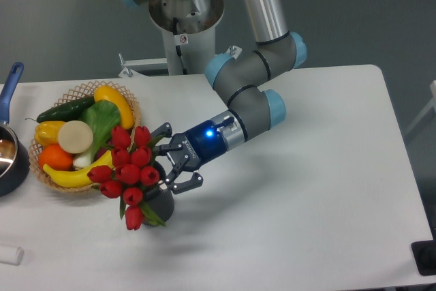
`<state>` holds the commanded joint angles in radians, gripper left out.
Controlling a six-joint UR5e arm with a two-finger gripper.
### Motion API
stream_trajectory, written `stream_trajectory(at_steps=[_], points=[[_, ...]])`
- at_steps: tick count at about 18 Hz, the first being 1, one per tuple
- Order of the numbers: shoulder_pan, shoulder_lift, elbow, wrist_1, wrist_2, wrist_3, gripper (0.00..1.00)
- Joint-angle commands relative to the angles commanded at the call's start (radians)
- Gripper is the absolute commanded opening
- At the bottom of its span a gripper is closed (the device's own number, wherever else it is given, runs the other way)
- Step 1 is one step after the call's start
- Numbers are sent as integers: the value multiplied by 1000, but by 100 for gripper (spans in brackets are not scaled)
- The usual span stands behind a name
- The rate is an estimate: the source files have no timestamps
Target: Insert the flowers into the vase
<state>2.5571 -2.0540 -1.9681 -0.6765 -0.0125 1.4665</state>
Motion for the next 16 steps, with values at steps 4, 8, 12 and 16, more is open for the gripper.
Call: stream_trajectory(at_steps=[4,8,12,16], points=[[24,72,3,0,147,2,100],[63,187,21,-5,262,-11,100],[69,300,21,-5,507,-21,100],[152,359,70,-5,777,-77,100]])
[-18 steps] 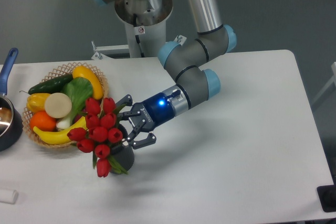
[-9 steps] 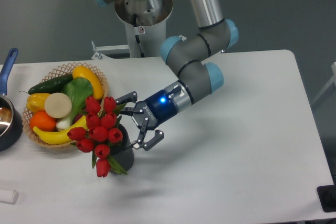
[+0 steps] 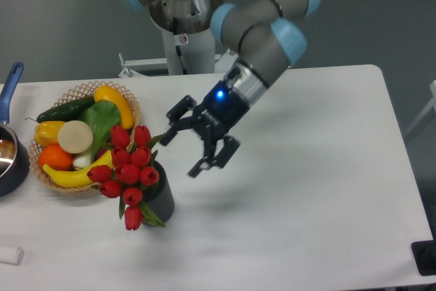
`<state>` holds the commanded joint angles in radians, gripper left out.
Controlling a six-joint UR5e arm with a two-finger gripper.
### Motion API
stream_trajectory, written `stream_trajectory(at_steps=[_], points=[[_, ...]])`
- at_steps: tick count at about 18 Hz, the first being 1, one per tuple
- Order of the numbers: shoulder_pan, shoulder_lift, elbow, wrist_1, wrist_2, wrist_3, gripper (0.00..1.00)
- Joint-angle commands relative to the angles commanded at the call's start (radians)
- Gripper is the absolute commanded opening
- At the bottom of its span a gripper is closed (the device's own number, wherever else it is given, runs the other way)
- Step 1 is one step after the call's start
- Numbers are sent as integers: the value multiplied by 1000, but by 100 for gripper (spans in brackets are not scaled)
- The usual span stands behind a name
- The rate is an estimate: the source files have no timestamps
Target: Insert the flowers into the vase
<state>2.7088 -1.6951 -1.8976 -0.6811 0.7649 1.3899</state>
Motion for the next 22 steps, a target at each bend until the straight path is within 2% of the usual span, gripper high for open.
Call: stream_trajectory(at_steps=[1,4,6,7,9,11,14,16,18,22], points=[[20,11,11,2,43,-15,100],[69,49,90,-5,180,-155,100],[91,64,147,-11,291,-198,100],[94,71,175,-47,345,-198,100],[111,84,286,-250,453,-151,100],[138,86,351,-392,456,-31,100],[173,94,406,-585,517,198,100],[181,98,420,-652,598,321,100],[178,100,422,-679,642,383,100],[169,100,413,-675,640,383,100]])
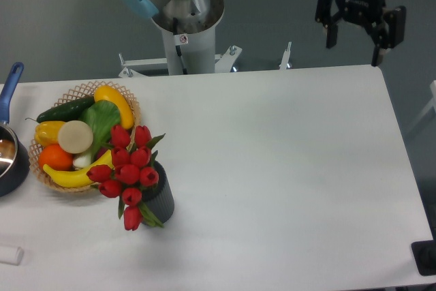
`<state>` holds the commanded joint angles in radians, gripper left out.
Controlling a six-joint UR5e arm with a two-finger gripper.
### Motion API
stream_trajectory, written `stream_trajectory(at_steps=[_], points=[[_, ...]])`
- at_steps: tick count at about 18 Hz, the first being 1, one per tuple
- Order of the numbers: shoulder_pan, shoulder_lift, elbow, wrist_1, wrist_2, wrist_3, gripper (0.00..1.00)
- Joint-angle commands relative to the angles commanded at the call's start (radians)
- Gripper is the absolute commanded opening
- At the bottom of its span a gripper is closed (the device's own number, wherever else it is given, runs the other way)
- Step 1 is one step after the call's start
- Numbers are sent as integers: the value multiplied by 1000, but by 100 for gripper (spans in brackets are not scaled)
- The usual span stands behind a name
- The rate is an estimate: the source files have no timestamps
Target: Insert the flowers into the vase
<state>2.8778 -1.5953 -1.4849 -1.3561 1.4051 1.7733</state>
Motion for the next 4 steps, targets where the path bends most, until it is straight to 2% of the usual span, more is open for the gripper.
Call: stream_trajectory(at_steps=[4], points=[[-3,2,-3,2,-5,-3,100]])
